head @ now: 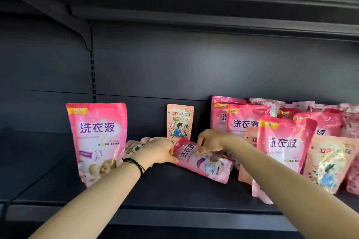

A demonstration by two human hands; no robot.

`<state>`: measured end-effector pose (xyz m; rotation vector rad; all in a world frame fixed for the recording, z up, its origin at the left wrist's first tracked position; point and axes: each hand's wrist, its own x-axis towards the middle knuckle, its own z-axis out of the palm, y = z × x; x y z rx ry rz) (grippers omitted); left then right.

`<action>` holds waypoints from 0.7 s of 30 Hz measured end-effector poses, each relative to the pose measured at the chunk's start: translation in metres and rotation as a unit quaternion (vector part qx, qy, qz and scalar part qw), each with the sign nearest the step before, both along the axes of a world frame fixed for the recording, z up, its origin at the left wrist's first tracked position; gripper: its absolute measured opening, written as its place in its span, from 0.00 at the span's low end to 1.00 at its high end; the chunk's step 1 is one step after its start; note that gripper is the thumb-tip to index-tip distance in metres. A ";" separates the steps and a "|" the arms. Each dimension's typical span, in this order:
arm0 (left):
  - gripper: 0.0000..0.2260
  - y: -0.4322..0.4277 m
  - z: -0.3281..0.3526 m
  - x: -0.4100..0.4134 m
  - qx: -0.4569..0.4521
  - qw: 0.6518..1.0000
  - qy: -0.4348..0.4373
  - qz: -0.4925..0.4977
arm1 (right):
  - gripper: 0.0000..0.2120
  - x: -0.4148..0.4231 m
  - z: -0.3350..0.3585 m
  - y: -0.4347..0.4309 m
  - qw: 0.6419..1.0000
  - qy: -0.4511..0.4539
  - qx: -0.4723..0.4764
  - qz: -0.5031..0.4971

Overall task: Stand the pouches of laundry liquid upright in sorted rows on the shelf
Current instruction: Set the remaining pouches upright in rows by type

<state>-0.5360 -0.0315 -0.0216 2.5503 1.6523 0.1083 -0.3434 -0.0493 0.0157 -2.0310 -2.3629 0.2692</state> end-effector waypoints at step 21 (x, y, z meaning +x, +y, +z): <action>0.18 0.038 -0.056 0.043 -0.072 0.859 -0.474 0.177 | 0.09 -0.003 -0.061 0.064 0.939 0.243 0.090 -0.225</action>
